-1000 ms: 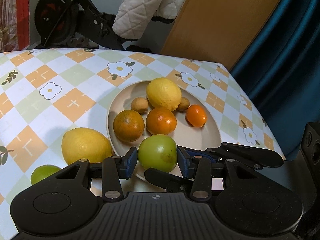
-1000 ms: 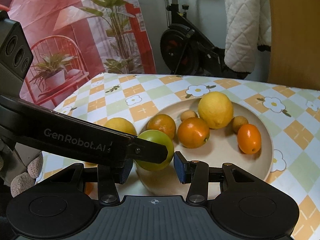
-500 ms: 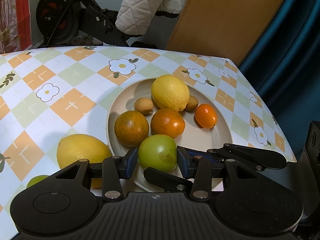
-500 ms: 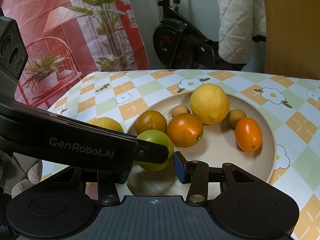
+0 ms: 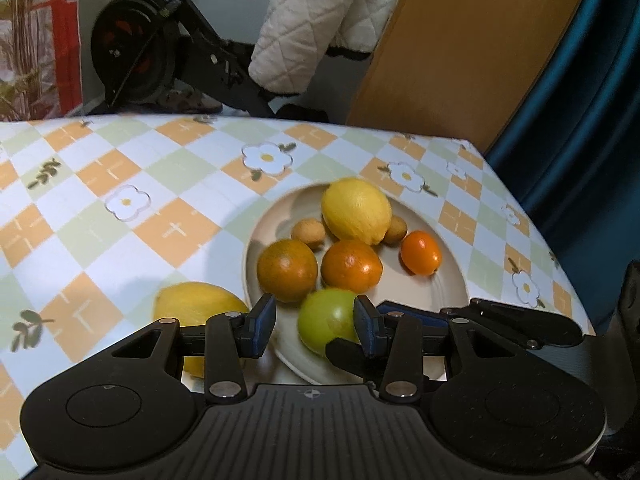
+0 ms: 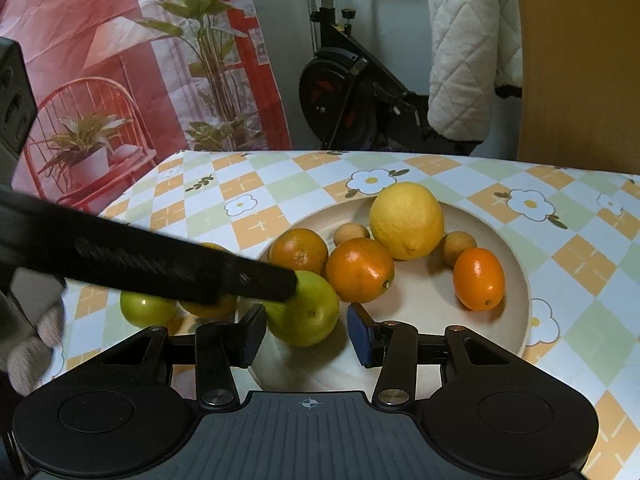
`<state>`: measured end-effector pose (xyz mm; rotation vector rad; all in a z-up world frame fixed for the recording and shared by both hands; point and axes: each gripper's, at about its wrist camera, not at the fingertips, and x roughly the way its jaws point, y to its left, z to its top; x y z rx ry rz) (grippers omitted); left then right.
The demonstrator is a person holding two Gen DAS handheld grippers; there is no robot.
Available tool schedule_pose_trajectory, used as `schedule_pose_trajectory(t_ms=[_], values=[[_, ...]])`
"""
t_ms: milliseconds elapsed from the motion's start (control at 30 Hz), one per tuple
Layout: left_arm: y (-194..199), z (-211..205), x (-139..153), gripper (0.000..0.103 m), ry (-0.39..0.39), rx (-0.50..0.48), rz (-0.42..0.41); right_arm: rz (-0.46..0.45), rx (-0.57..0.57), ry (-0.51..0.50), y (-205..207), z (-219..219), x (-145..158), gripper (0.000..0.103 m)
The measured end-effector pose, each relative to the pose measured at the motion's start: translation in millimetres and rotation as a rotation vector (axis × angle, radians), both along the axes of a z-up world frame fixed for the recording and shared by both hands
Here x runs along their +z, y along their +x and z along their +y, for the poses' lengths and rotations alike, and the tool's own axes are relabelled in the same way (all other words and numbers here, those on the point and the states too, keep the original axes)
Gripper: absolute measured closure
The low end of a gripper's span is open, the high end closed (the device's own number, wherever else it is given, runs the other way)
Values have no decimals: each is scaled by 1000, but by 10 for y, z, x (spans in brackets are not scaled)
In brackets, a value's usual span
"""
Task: Organize fruits
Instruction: 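Open both grippers to release the green apple on the plate, then withdraw both tools toward another orange tangerine on the cloth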
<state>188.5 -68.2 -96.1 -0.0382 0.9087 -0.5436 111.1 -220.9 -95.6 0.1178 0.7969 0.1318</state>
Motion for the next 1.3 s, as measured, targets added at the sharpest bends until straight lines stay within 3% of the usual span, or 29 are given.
schedule_pose_trajectory(t_ms=[467, 867, 1300], values=[[-262, 387, 316, 58, 6, 44, -85, -55, 23, -47, -147, 111, 243, 61], [-523, 782, 205, 58, -31, 141, -42, -63, 68, -38, -237, 305, 290, 61], [-631, 947, 2, 58, -53, 154, 19, -21, 157, -25, -308, 617, 168, 61]])
